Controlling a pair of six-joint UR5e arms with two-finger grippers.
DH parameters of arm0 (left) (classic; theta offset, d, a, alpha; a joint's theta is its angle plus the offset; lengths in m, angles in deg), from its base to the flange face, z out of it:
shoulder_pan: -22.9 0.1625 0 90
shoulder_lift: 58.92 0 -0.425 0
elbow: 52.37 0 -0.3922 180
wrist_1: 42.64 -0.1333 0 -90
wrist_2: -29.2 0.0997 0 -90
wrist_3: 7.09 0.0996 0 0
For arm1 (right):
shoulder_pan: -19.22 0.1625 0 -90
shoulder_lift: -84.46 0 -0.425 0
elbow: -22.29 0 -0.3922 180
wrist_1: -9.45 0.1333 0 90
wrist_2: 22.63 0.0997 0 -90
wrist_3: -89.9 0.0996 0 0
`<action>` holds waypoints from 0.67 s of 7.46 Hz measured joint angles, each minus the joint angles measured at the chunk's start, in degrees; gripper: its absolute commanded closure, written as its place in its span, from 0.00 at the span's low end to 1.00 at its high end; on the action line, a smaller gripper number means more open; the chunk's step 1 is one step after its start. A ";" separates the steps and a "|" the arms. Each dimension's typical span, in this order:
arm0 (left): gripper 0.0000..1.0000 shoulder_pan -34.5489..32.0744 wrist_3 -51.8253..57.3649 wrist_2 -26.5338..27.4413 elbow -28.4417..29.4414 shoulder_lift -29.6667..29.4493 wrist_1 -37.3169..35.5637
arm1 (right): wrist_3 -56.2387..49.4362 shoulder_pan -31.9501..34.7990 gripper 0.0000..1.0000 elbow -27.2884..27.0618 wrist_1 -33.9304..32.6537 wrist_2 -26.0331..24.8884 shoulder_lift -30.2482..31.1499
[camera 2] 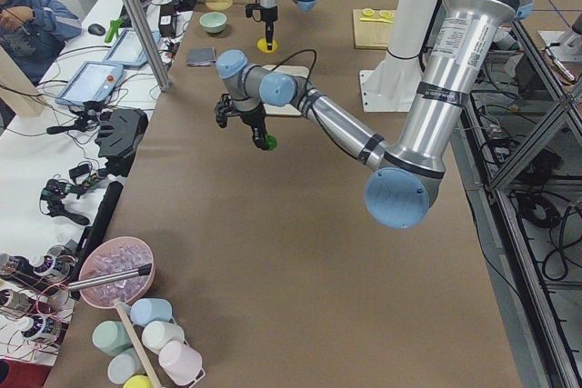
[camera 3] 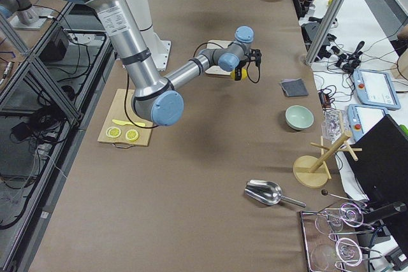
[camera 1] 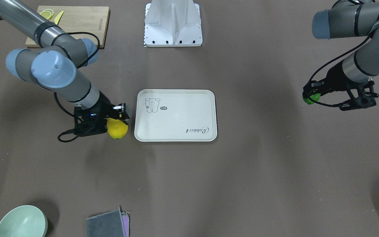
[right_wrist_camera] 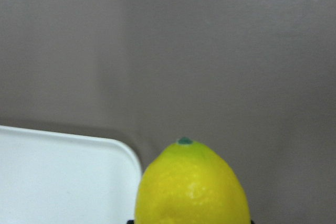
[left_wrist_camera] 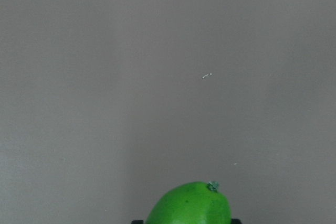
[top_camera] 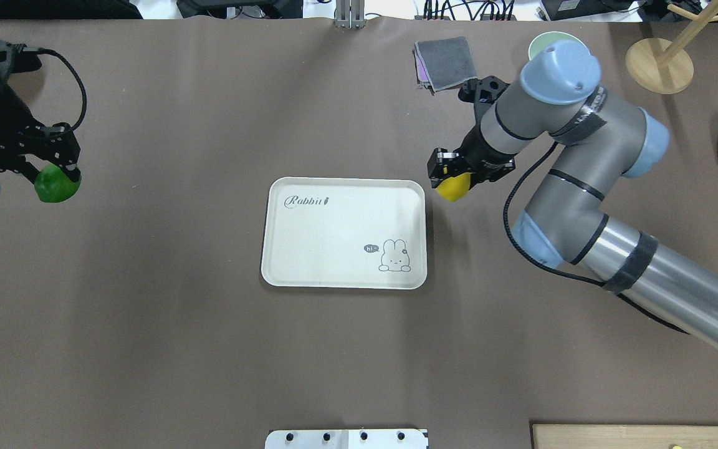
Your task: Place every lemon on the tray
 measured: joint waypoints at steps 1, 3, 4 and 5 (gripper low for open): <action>1.00 -0.56 1.54 0.07 -0.52 -3.44 -5.44 | 1.89 -2.79 1.00 1.34 0.19 -1.76 -2.27; 1.00 -0.68 1.09 0.08 -0.61 -8.16 -9.47 | 3.38 -6.73 1.00 2.23 0.50 -3.41 -3.87; 1.00 -0.21 -1.06 0.15 -0.44 -9.91 -9.80 | 4.08 -7.35 0.85 2.35 0.53 -3.62 -4.09; 1.00 0.88 -3.98 0.27 -0.43 -11.41 -9.87 | 4.66 -7.62 0.31 2.38 0.55 -3.65 -4.23</action>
